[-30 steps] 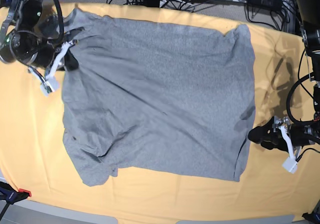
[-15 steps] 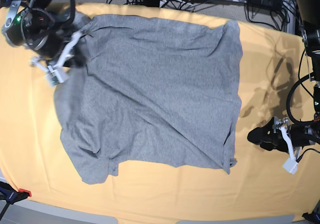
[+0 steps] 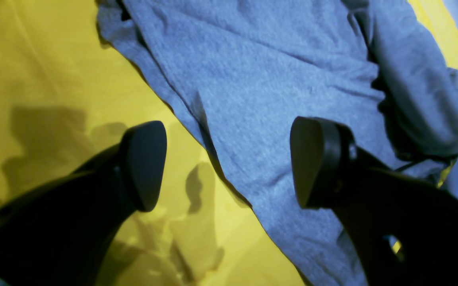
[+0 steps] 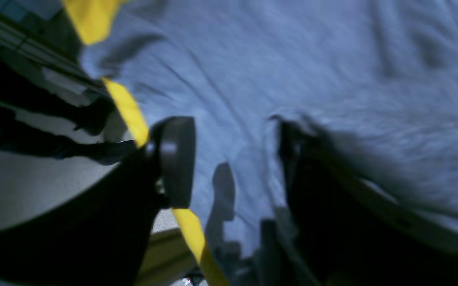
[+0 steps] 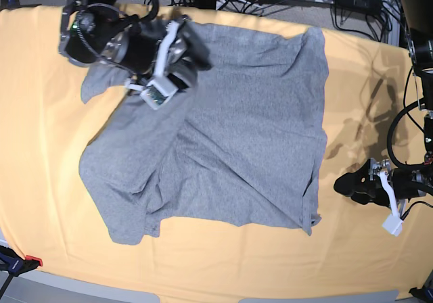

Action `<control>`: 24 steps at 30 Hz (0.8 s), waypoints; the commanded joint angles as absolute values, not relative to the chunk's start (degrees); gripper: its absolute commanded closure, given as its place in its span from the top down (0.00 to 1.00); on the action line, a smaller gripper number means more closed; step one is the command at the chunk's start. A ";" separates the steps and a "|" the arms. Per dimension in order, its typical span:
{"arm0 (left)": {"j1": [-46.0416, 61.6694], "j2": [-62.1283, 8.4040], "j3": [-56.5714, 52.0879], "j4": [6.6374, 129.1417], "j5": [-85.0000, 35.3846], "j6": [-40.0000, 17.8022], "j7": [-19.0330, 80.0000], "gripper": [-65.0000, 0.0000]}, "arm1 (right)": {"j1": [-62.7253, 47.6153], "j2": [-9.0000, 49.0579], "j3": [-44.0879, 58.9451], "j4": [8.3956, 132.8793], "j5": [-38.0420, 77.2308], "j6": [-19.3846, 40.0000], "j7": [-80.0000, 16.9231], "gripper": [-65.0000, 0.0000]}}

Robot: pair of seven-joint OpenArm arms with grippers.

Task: Layout the t-shirt on the table in an organized manner, then fold the t-shirt properly
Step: 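Grasp the shoulder corner with the right gripper and lift it, then pull the lifted shoulder corner outward with the right gripper and lay it down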

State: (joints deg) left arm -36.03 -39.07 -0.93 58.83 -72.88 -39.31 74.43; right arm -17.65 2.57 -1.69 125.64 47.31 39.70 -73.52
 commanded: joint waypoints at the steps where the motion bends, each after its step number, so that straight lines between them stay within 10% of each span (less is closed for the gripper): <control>1: -37.91 -40.14 -1.41 59.61 -74.22 -39.44 73.36 0.76 | -17.10 2.55 -3.31 126.39 48.93 40.00 -71.57 0.51; 11: -37.80 -40.14 -1.41 59.61 -74.04 -39.44 73.36 0.76 | -11.29 3.01 -7.27 126.96 36.91 40.00 -71.99 0.51; 24: -37.80 -40.14 -1.41 59.61 -74.04 -39.44 73.38 0.76 | -17.54 2.98 16.82 129.14 35.99 28.27 -67.09 0.51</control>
